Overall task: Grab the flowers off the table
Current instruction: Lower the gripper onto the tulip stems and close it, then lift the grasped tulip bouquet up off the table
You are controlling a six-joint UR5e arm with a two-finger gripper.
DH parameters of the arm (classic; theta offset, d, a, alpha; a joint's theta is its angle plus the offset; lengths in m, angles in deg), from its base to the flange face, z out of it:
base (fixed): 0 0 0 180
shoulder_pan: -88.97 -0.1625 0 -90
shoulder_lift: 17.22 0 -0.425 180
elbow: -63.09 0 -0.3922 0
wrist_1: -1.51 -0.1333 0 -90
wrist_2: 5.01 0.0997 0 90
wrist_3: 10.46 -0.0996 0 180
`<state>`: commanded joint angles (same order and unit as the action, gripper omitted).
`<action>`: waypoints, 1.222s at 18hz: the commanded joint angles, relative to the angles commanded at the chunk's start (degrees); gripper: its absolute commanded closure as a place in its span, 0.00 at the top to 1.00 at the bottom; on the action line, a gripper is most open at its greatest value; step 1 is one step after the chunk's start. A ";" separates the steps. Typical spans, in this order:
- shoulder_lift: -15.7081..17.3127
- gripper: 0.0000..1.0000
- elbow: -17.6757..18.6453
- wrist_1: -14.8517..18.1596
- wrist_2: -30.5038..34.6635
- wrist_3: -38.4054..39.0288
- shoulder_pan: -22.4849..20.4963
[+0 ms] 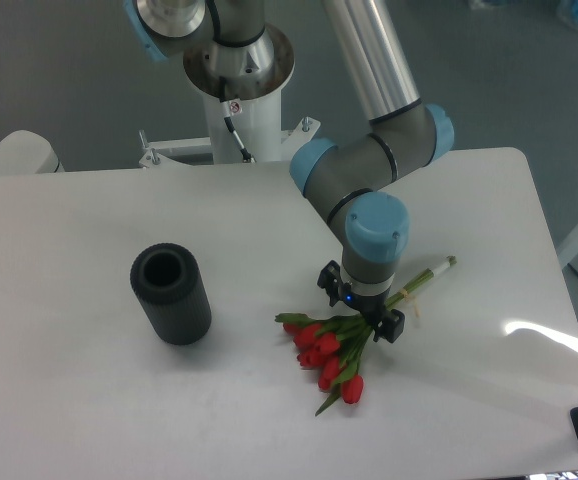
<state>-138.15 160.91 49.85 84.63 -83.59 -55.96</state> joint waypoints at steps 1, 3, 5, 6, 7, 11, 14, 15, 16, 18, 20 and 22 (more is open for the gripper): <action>-0.09 1.00 0.09 0.00 0.09 0.44 0.00; -0.18 1.00 0.09 -0.26 0.09 1.58 0.17; -0.44 1.00 -0.09 -0.26 0.09 2.02 0.44; -0.44 1.00 -0.17 -0.26 0.09 2.02 0.44; -0.44 0.95 -0.18 -0.26 0.09 2.11 0.44; -0.62 0.67 -0.44 -0.26 0.09 2.11 0.53; -0.62 0.55 -0.70 -0.26 0.09 2.03 0.53; -0.62 0.52 -0.70 -0.26 0.09 2.11 0.53; -0.62 0.49 -0.79 -0.26 0.09 2.03 0.53; -0.62 0.43 -0.88 -0.18 0.09 2.03 0.53; -0.62 0.40 -0.97 -0.18 0.00 1.85 0.53; -0.53 0.39 -0.97 -0.18 0.00 2.02 0.53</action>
<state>-138.68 159.94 49.67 84.63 -81.57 -55.43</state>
